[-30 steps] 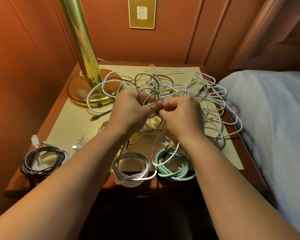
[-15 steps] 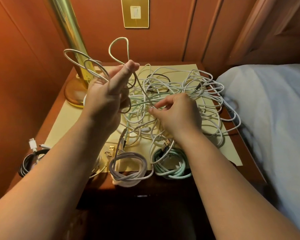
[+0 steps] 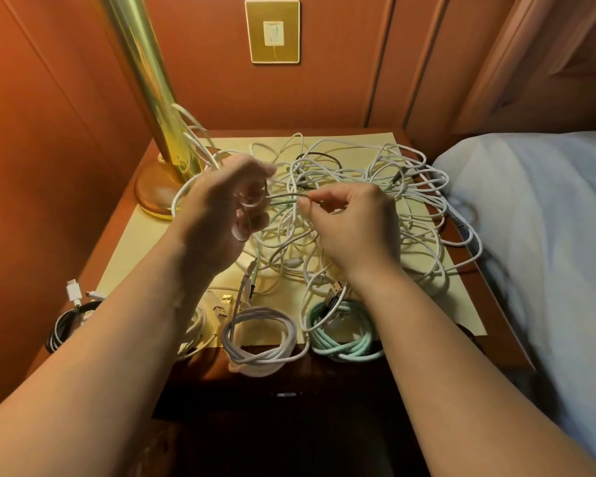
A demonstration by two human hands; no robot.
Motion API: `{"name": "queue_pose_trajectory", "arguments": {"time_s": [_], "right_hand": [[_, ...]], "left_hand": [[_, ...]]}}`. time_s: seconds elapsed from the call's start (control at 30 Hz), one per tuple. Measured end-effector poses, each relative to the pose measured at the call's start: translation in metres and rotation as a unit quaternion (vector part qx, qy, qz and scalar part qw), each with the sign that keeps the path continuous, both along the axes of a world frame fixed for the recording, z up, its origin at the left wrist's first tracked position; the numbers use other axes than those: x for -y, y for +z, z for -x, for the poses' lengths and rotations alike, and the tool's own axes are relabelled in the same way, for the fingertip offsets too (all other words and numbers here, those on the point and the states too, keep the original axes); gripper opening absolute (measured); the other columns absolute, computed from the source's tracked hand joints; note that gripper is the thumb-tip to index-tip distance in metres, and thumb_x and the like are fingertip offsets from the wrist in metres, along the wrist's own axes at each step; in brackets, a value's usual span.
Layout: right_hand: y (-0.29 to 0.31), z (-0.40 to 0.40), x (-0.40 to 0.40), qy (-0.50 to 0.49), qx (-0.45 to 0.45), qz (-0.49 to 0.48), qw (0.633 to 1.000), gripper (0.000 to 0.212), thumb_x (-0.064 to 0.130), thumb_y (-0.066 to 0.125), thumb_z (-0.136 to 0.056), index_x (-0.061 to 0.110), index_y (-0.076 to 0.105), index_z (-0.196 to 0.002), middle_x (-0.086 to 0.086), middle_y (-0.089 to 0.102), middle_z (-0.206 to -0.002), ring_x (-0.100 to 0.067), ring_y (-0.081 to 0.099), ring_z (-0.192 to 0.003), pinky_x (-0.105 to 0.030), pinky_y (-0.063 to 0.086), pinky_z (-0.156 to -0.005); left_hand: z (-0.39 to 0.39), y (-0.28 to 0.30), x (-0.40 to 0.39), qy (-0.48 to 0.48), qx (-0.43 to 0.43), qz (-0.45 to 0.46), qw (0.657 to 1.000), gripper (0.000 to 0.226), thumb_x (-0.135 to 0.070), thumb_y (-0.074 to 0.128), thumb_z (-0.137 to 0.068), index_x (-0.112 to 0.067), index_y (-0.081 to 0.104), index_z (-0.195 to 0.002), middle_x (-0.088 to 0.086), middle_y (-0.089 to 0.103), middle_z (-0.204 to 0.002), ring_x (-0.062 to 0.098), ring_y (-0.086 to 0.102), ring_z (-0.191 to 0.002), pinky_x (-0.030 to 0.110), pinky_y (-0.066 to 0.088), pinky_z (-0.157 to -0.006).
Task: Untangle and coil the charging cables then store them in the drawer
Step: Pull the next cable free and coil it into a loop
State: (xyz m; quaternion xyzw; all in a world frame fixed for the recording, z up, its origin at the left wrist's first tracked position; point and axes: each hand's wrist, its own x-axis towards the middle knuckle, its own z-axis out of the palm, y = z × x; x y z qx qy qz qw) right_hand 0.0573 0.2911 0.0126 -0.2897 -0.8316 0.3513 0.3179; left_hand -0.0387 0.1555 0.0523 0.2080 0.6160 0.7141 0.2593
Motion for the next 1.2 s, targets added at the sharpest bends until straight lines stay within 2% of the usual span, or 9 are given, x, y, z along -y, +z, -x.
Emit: {"name": "queue_pose_trajectory", "arguments": {"time_s": [0.1, 0.2, 0.3, 0.4, 0.5, 0.63, 0.77, 0.97, 1.2], "right_hand": [[0.0, 0.002, -0.002, 0.004, -0.035, -0.001, 0.999, 0.012, 0.042, 0.081, -0.087, 0.03, 0.083, -0.09, 0.015, 0.076, -0.08, -0.002, 0.069, -0.076, -0.027, 0.058, -0.07], [0.0, 0.002, 0.0, 0.014, -0.058, -0.015, 0.998, 0.01, 0.038, 0.081, -0.088, 0.028, 0.08, -0.085, 0.016, 0.073, -0.078, 0.0, 0.067, -0.076, -0.021, 0.051, -0.067], [0.001, 0.002, -0.001, 0.014, -0.061, -0.027, 0.998, 0.012, 0.037, 0.08, -0.088, 0.027, 0.077, -0.082, 0.016, 0.069, -0.075, 0.001, 0.065, -0.074, -0.018, 0.048, -0.062], [0.002, 0.002, -0.003, 0.003, -0.028, -0.041, 0.999, 0.014, 0.038, 0.078, -0.089, 0.026, 0.074, -0.083, 0.014, 0.067, -0.073, -0.003, 0.064, -0.072, -0.019, 0.047, -0.061], [0.001, 0.0, -0.006, -0.034, 0.025, -0.037, 0.998, 0.016, 0.041, 0.076, -0.089, 0.026, 0.073, -0.083, 0.013, 0.067, -0.072, -0.012, 0.067, -0.072, -0.024, 0.051, -0.063], [0.001, -0.001, -0.007, -0.066, 0.071, -0.038, 0.995, 0.02, 0.045, 0.072, -0.091, 0.028, 0.072, -0.081, 0.01, 0.071, -0.076, -0.019, 0.069, -0.076, -0.034, 0.059, -0.067], [0.001, -0.002, -0.005, -0.066, 0.087, -0.068, 0.992, 0.019, 0.046, 0.072, -0.093, 0.029, 0.074, -0.084, 0.008, 0.073, -0.08, -0.02, 0.069, -0.077, -0.033, 0.058, -0.066], [-0.001, -0.001, -0.011, -0.066, 0.016, -0.017, 0.998, 0.026, 0.048, 0.073, -0.093, 0.024, 0.077, -0.086, 0.01, 0.074, -0.079, -0.015, 0.071, -0.072, -0.033, 0.059, -0.064], [0.02, -0.003, -0.009, -0.013, -0.126, 0.208, 0.97, 0.026, 0.042, 0.053, -0.108, 0.022, 0.06, -0.093, 0.002, 0.065, -0.062, -0.018, 0.067, -0.045, -0.04, 0.057, -0.046]], "left_hand": [[0.001, -0.008, -0.004, 0.044, -0.131, 0.086, 0.987, 0.02, -0.006, 0.07, -0.089, -0.017, 0.056, -0.078, -0.014, 0.052, -0.058, 0.003, 0.046, -0.054, 0.021, 0.038, -0.053], [-0.003, -0.01, -0.005, 0.058, -0.185, 0.12, 0.974, 0.012, -0.013, 0.078, -0.089, -0.012, 0.071, -0.099, -0.012, 0.07, -0.074, -0.001, 0.066, -0.064, 0.011, 0.048, -0.056], [-0.002, -0.012, -0.003, 0.059, -0.267, 0.159, 0.949, 0.007, -0.024, 0.077, -0.092, -0.022, 0.073, -0.086, -0.005, 0.073, -0.077, 0.007, 0.069, -0.073, 0.021, 0.055, -0.065], [-0.001, -0.013, -0.003, 0.061, -0.314, 0.151, 0.935, 0.009, -0.025, 0.076, -0.093, -0.018, 0.072, -0.088, -0.008, 0.07, -0.071, 0.004, 0.066, -0.069, 0.025, 0.055, -0.067], [-0.005, -0.01, -0.005, 0.056, -0.25, 0.054, 0.965, 0.014, -0.019, 0.073, -0.095, -0.005, 0.072, -0.096, 0.003, 0.066, -0.073, 0.004, 0.06, -0.063, 0.02, 0.051, -0.057], [0.0, -0.001, -0.005, 0.1, -0.058, -0.06, 0.991, 0.015, -0.026, 0.071, -0.096, -0.022, 0.069, -0.082, -0.005, 0.037, -0.063, 0.009, 0.033, -0.055, 0.021, 0.03, -0.049], [0.001, 0.0, -0.004, 0.075, 0.035, -0.096, 0.992, 0.013, -0.032, 0.071, -0.093, -0.021, 0.063, -0.093, -0.009, 0.042, -0.069, 0.007, 0.035, -0.058, 0.021, 0.031, -0.049], [-0.001, -0.011, -0.003, 0.07, -0.096, 0.004, 0.993, 0.011, -0.031, 0.073, -0.094, -0.024, 0.066, -0.089, -0.011, 0.042, -0.058, 0.009, 0.031, -0.054, 0.027, 0.029, -0.051], [0.001, -0.013, -0.005, 0.058, -0.085, 0.005, 0.995, 0.018, -0.029, 0.071, -0.094, -0.013, 0.064, -0.101, -0.014, 0.039, -0.052, 0.007, 0.028, -0.048, 0.025, 0.025, -0.048]]}}
